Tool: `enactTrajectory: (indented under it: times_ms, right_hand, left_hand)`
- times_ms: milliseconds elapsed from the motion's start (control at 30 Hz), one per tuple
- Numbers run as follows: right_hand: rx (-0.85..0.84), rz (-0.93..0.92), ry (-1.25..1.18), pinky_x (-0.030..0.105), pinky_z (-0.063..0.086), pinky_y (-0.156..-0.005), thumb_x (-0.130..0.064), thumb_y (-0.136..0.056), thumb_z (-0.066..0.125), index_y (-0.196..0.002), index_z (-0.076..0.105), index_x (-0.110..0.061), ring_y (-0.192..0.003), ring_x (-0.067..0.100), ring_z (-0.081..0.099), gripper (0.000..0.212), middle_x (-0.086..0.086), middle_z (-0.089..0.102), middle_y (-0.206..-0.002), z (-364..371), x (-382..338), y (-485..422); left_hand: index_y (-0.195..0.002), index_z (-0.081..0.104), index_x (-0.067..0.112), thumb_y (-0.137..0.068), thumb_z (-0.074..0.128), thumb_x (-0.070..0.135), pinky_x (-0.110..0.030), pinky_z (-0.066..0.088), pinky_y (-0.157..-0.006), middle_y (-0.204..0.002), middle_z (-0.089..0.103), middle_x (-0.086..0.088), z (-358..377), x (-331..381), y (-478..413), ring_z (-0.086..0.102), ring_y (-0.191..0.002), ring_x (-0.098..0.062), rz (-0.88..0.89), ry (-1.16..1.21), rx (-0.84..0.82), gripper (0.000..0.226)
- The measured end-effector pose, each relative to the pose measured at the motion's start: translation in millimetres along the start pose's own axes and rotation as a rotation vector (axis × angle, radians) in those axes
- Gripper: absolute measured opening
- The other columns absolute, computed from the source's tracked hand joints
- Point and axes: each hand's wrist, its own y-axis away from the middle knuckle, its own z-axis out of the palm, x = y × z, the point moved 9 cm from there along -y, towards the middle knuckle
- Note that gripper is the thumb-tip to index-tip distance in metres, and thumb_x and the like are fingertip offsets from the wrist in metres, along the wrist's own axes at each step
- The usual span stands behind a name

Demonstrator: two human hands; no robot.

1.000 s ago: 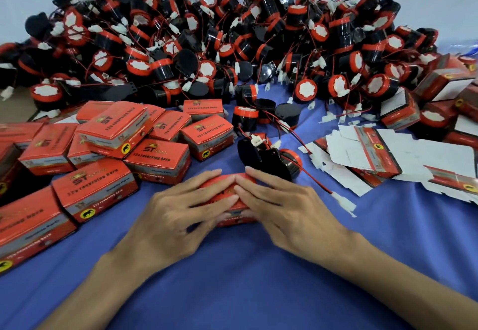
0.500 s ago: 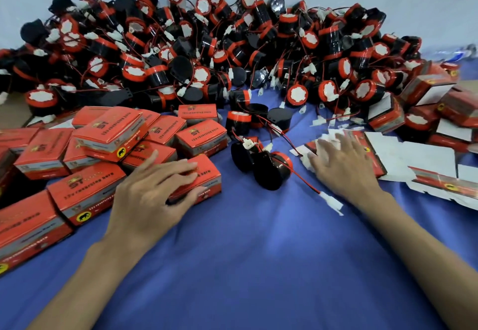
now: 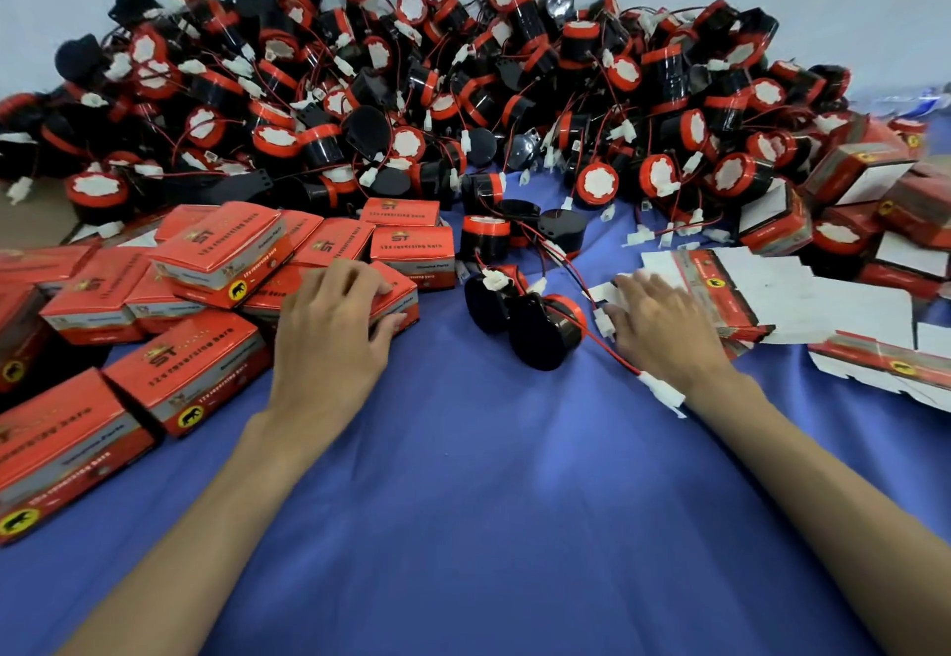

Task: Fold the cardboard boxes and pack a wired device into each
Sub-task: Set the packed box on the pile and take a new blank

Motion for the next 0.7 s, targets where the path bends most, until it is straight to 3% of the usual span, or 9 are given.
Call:
enactTrajectory:
  times_ms: [100,233,300,400,467,533,600,667,700]
  right_hand:
    - [-0.005,-0.036,0.015,0.038,0.031,-0.070,-0.024,-0.100,0.038,-0.123,0.048,-0.005,-0.107,0.038,0.054,0.031,0.016,0.054,-0.118,-1,-6,-1]
    - [0.082,-0.014,-0.047,0.036,0.024,-0.062,-0.016,-0.097,0.043,-0.119,0.050,-0.005,-0.091,0.043,0.059,0.025,0.021,0.061,-0.110,-14,2,6]
    - [0.135,-0.030,-0.025,0.037,0.024,-0.060,-0.006,-0.092,0.052,-0.125,0.050,-0.001,-0.085,0.046,0.060,0.033,0.026,0.064,-0.101,-22,1,9]
    - [0.363,-0.085,-0.097,0.041,0.038,-0.052,0.018,-0.075,0.056,-0.123,0.054,0.011,-0.071,0.047,0.061,0.049,0.031,0.065,-0.092,-54,-5,17]
    - [0.690,-0.124,-0.178,0.041,0.051,-0.055,0.026,-0.067,0.054,-0.119,0.058,0.011,-0.073,0.043,0.067,0.055,0.027,0.069,-0.094,-91,-7,34]
    - [0.985,-0.238,-0.253,0.036,0.054,-0.085,0.028,-0.069,0.049,-0.119,0.060,0.008,-0.103,0.026,0.066,0.055,0.017,0.069,-0.108,-123,-17,58]
    - [1.147,-0.491,-0.366,0.032,0.047,-0.102,0.020,-0.086,0.046,-0.118,0.059,0.006,-0.120,0.012,0.055,0.038,0.011,0.062,-0.119,-145,-46,86]
    - [1.109,-0.769,-0.460,0.037,0.046,-0.102,0.004,-0.098,0.041,-0.121,0.055,0.004,-0.122,0.019,0.057,0.027,0.013,0.058,-0.124,-150,-86,110]
    - [1.050,-0.868,-0.463,0.037,0.044,-0.104,-0.001,-0.099,0.040,-0.124,0.053,0.003,-0.124,0.020,0.055,0.027,0.013,0.056,-0.127,-147,-107,120]
  left_hand:
    - [-0.104,0.062,0.005,-0.077,0.077,0.010,-0.049,0.045,-0.090,-0.113,0.061,-0.011,4,2,5,0.054,-0.106,-0.035,0.000,-0.024,0.003,0.031]
    - [-0.108,0.064,0.004,-0.081,0.072,0.012,-0.049,0.044,-0.095,-0.117,0.061,-0.011,1,3,8,0.056,-0.111,-0.034,0.002,-0.018,0.017,0.029]
    - [-0.108,0.065,0.004,-0.082,0.071,0.012,-0.049,0.044,-0.094,-0.118,0.062,-0.012,0,5,9,0.056,-0.111,-0.035,0.022,-0.033,0.014,0.029]
    - [-0.106,0.066,0.004,-0.085,0.065,0.014,-0.046,0.045,-0.090,-0.116,0.063,-0.013,-10,18,10,0.059,-0.107,-0.034,0.097,-0.054,0.054,0.024]
    - [-0.099,0.068,0.003,-0.087,0.060,0.014,-0.041,0.047,-0.086,-0.109,0.065,-0.011,-25,34,13,0.062,-0.099,-0.031,0.174,0.005,0.146,0.018]
    - [-0.089,0.069,0.002,-0.092,0.055,0.016,-0.033,0.050,-0.078,-0.095,0.068,-0.007,-38,49,17,0.064,-0.088,-0.023,0.215,0.257,0.197,0.019]
    - [-0.085,0.069,0.008,-0.095,0.047,0.028,-0.024,0.050,-0.069,-0.083,0.070,0.002,-38,53,18,0.067,-0.077,-0.016,0.102,0.741,0.067,0.031]
    - [-0.100,0.068,0.009,-0.092,0.045,0.038,-0.022,0.053,-0.067,-0.088,0.074,0.003,-19,64,20,0.071,-0.076,-0.016,-0.122,1.237,-0.190,0.037]
    - [-0.108,0.066,0.007,-0.089,0.048,0.040,-0.021,0.054,-0.067,-0.090,0.075,0.005,-11,66,22,0.072,-0.078,-0.014,-0.222,1.361,-0.268,0.042]
